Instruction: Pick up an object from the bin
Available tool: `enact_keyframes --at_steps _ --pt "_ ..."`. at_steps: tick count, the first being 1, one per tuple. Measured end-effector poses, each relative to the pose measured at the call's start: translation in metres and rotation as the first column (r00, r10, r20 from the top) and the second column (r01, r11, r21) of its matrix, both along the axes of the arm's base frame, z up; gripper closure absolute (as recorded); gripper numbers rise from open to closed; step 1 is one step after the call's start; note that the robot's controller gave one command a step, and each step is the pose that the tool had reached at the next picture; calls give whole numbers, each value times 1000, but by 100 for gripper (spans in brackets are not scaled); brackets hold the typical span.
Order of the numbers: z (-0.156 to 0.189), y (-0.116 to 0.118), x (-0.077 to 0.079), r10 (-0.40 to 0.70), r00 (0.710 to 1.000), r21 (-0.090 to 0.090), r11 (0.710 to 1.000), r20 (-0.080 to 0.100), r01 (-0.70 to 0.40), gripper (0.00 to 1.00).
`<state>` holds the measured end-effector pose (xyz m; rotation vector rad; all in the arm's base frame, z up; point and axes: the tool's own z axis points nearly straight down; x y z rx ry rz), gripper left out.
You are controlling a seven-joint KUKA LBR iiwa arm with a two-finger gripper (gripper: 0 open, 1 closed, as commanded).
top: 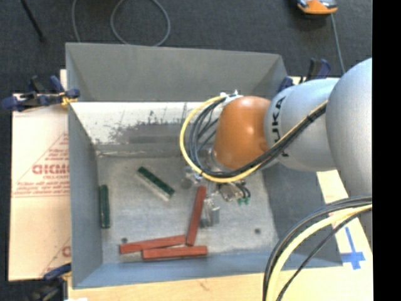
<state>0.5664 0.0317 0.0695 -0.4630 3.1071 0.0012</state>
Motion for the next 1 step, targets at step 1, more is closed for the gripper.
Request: enact_keyframes --at_steps 1 --pt "1 -1 1 -3 1000 0 1000 4 3 100"
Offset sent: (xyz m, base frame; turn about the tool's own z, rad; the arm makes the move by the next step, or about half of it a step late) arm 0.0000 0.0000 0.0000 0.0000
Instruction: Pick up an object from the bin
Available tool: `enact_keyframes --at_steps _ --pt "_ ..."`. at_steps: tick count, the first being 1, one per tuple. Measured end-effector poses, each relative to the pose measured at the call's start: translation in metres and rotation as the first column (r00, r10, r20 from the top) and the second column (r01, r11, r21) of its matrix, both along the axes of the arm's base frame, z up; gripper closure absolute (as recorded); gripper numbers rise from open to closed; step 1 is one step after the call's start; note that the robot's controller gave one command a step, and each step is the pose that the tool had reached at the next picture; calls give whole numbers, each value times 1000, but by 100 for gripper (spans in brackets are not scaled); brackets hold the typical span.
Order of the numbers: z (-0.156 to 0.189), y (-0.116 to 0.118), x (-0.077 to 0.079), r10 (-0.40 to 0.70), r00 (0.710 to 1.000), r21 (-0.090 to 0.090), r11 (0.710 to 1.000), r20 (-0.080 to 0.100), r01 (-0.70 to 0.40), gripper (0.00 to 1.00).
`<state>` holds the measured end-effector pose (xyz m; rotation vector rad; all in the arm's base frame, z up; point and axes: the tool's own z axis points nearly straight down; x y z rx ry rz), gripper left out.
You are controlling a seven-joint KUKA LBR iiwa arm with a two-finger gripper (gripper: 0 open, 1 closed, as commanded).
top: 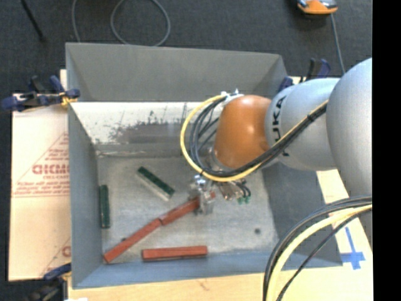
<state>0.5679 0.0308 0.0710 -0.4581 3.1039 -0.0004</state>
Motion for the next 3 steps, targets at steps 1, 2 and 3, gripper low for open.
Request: enact_keyframes --at_steps 1,2,3 --pt "0 71 23 468 884 -1 884 3 -468 100" --pt "0 117 59 741 672 -1 672 0 -741 100" --pt "1 91 60 736 677 -1 677 1 -736 100"
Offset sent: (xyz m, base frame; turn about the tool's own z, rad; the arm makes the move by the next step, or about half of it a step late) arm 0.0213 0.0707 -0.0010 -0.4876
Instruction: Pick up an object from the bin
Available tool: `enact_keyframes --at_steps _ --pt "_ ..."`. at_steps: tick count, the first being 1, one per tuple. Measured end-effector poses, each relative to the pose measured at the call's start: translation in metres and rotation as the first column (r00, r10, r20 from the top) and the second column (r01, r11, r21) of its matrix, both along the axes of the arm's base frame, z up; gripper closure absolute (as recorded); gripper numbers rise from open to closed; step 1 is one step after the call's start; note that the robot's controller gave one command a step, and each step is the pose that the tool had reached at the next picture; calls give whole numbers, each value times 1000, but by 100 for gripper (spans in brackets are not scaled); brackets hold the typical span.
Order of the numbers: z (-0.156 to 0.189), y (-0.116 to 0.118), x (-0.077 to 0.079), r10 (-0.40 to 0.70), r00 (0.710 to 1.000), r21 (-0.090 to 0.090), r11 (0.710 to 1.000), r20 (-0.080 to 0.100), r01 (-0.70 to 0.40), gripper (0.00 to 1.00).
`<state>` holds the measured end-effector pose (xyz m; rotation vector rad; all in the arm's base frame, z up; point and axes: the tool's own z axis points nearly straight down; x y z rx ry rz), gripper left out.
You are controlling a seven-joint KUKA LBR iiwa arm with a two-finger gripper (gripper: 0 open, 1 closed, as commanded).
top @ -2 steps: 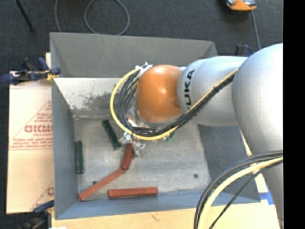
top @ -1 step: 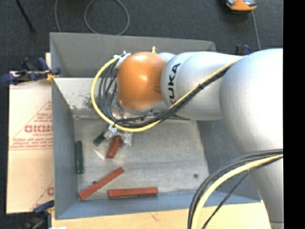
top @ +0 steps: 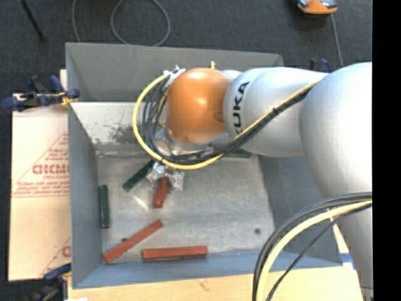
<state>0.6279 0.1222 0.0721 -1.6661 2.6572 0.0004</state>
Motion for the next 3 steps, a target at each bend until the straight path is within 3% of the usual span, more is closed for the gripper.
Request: enact_keyframes --at_steps 1,2,3 --pt "0 65 4 -61 998 4 998 1 61 100" --pt "155 44 18 -115 993 2 993 10 115 100" --pt "150 44 16 -116 993 1 993 0 116 0"
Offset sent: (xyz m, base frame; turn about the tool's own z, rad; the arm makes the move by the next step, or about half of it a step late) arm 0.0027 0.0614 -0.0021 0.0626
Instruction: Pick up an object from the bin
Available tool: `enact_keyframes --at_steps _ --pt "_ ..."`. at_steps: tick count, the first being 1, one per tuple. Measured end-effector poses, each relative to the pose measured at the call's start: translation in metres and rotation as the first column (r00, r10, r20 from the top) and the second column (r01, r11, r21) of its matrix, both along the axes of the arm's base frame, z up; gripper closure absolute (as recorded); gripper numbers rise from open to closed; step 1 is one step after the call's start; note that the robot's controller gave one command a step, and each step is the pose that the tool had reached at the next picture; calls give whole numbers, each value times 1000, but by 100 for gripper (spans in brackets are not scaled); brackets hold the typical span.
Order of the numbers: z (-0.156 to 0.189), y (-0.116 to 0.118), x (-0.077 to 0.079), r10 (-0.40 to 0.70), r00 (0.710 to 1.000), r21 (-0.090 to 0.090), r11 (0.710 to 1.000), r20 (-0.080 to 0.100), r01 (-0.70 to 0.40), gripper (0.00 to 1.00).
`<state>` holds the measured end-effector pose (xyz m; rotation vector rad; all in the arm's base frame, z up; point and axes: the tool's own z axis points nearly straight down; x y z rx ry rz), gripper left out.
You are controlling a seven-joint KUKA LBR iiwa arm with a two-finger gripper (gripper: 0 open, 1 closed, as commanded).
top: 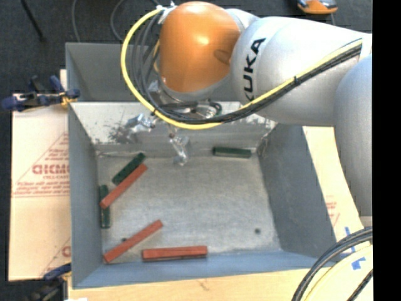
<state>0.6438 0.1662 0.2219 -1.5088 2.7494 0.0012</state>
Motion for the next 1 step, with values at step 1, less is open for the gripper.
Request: enact_keyframes --at_steps 1 --pt "-129 9 -90 67 998 -2 998 -12 -67 0"
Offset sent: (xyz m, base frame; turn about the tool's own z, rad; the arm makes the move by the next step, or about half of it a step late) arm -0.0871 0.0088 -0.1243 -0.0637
